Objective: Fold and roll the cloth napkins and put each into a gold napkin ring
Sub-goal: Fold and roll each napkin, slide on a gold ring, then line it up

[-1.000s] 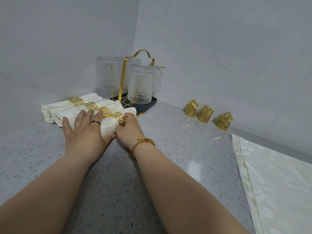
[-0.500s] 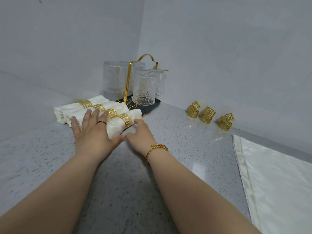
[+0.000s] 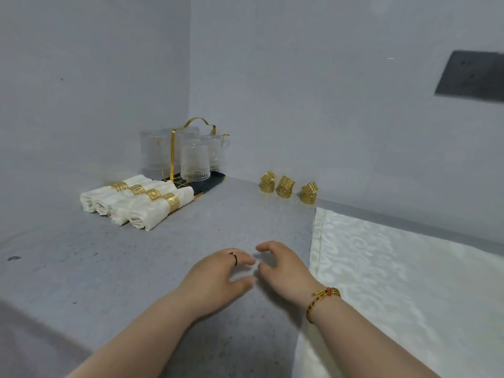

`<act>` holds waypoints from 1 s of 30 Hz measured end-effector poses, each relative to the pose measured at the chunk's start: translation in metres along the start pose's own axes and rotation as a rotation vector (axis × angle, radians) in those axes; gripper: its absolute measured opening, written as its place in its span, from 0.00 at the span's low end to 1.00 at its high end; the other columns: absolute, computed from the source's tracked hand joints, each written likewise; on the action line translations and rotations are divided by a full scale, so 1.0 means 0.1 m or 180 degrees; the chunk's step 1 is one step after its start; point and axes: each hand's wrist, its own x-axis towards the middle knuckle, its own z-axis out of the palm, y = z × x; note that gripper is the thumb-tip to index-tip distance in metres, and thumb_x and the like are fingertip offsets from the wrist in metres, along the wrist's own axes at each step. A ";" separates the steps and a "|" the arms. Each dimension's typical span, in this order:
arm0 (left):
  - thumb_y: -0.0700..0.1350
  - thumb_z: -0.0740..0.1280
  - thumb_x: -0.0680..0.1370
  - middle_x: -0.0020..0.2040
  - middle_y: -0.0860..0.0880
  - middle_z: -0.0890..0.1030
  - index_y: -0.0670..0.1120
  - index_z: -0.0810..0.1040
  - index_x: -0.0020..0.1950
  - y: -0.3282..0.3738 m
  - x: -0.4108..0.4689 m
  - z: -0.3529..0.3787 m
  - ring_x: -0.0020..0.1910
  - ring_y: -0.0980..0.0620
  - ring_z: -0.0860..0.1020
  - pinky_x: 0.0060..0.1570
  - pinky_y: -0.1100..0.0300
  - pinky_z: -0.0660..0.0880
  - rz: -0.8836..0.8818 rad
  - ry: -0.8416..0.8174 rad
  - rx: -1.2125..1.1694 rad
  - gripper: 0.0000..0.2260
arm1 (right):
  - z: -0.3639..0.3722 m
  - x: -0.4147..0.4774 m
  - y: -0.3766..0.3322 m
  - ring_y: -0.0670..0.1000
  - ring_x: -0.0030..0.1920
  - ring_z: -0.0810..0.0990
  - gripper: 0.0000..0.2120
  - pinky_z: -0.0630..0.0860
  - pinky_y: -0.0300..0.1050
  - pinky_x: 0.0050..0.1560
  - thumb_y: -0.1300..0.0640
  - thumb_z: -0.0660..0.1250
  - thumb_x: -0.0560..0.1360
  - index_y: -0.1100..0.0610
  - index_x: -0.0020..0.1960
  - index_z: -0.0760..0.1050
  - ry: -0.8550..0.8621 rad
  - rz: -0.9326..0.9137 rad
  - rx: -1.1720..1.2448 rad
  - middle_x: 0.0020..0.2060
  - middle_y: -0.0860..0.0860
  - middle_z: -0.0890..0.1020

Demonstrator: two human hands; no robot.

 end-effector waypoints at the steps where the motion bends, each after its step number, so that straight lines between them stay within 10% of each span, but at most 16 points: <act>1: 0.62 0.61 0.71 0.64 0.60 0.72 0.56 0.71 0.65 0.14 -0.07 0.09 0.61 0.62 0.70 0.52 0.77 0.61 0.0166 -0.0151 -0.0051 0.24 | -0.06 -0.13 0.08 0.50 0.68 0.65 0.19 0.59 0.34 0.64 0.62 0.58 0.76 0.57 0.67 0.66 0.0031 0.0040 0.0007 0.67 0.52 0.68; 8: 0.80 0.53 0.50 0.50 0.78 0.61 0.67 0.71 0.58 0.78 -0.45 0.47 0.49 0.89 0.54 0.49 0.89 0.49 0.0436 -0.0934 -0.0477 0.40 | -0.49 -1.20 0.74 0.45 0.69 0.61 0.20 0.55 0.27 0.59 0.58 0.57 0.78 0.53 0.69 0.62 0.0025 0.0201 -0.0288 0.69 0.47 0.65; 14: 0.79 0.60 0.44 0.58 0.78 0.61 0.73 0.73 0.45 0.81 -0.53 0.46 0.57 0.85 0.53 0.52 0.87 0.51 0.0325 -0.1198 -0.0775 0.31 | -0.73 -1.88 1.01 0.36 0.70 0.53 0.20 0.49 0.24 0.63 0.49 0.64 0.75 0.46 0.65 0.65 -0.0177 0.0153 -0.0162 0.65 0.34 0.59; 19: 0.78 0.64 0.44 0.58 0.72 0.68 0.76 0.75 0.40 0.82 -0.53 0.51 0.58 0.82 0.61 0.52 0.86 0.57 0.0220 -0.1033 -0.1106 0.27 | -0.76 -2.14 1.04 0.18 0.61 0.47 0.28 0.43 0.15 0.58 0.25 0.59 0.51 0.28 0.49 0.64 -0.0427 -0.0091 -0.0168 0.58 0.21 0.55; 27: 0.82 0.56 0.48 0.52 0.75 0.74 0.74 0.77 0.36 0.79 -0.50 0.57 0.57 0.79 0.65 0.52 0.81 0.62 0.0184 -0.0823 -0.1103 0.24 | -0.71 -2.16 1.11 0.26 0.63 0.62 0.04 0.60 0.24 0.61 0.46 0.71 0.67 0.37 0.41 0.80 0.0013 -0.0226 0.0289 0.50 0.16 0.67; 30: 0.82 0.54 0.50 0.54 0.81 0.66 0.78 0.73 0.38 0.80 -0.51 0.55 0.60 0.77 0.63 0.57 0.78 0.59 0.0385 -0.0711 -0.0879 0.23 | -0.71 -2.15 1.11 0.26 0.61 0.64 0.10 0.60 0.21 0.58 0.53 0.67 0.74 0.40 0.38 0.81 0.0092 -0.0222 0.0319 0.43 0.15 0.69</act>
